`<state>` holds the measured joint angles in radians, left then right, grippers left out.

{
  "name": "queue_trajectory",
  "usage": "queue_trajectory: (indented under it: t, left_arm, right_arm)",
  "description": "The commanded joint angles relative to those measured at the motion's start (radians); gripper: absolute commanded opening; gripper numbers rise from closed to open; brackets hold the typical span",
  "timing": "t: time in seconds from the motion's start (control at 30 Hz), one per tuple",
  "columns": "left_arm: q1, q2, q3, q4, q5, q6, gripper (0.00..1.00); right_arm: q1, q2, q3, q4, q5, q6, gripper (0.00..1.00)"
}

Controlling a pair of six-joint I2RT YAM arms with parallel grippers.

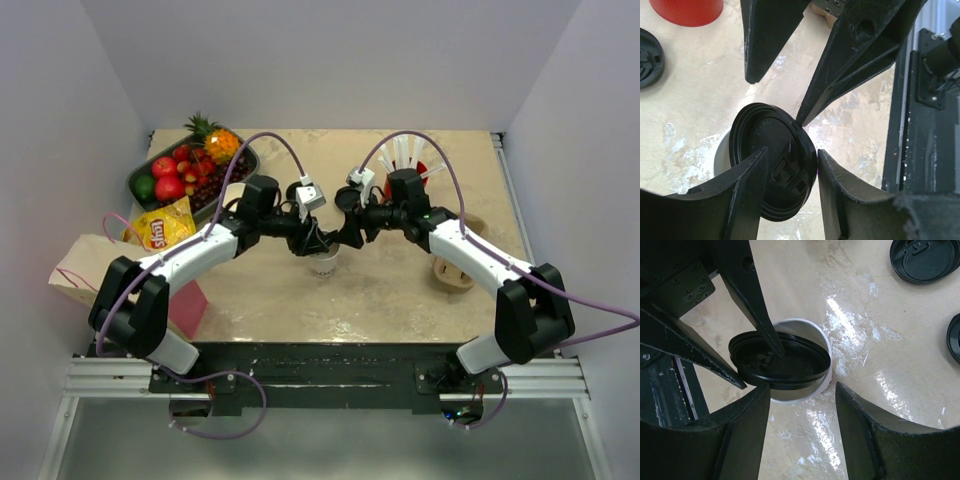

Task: Pack the takeout coffee

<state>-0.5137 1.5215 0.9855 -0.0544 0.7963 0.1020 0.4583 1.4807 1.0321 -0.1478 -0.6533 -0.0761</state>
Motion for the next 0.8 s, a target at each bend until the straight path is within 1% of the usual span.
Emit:
queue_trajectory:
  t: [0.0, 0.1, 0.23, 0.53, 0.77]
  left_arm:
    - [-0.012, -0.012, 0.059, -0.032, -0.066, 0.061, 0.47]
    - [-0.012, -0.012, 0.073, -0.045, -0.082, 0.059, 0.46]
    - [-0.012, -0.012, 0.088, -0.048, -0.043, 0.041, 0.40]
    - [-0.012, -0.027, 0.067, -0.038, -0.008, -0.001, 0.32]
    - [-0.011, -0.043, 0.048, -0.012, -0.005, -0.042, 0.29]
  right_arm:
    - [0.005, -0.016, 0.042, 0.039, -0.011, 0.016, 0.59]
    - [0.003, -0.016, 0.046, 0.033, -0.011, 0.013, 0.59]
    - [0.003, -0.020, 0.045, 0.022, -0.008, 0.007, 0.59]
    - [0.005, -0.048, 0.054, -0.015, 0.004, -0.008, 0.59]
    - [0.003, -0.069, 0.085, -0.088, 0.014, -0.042, 0.59]
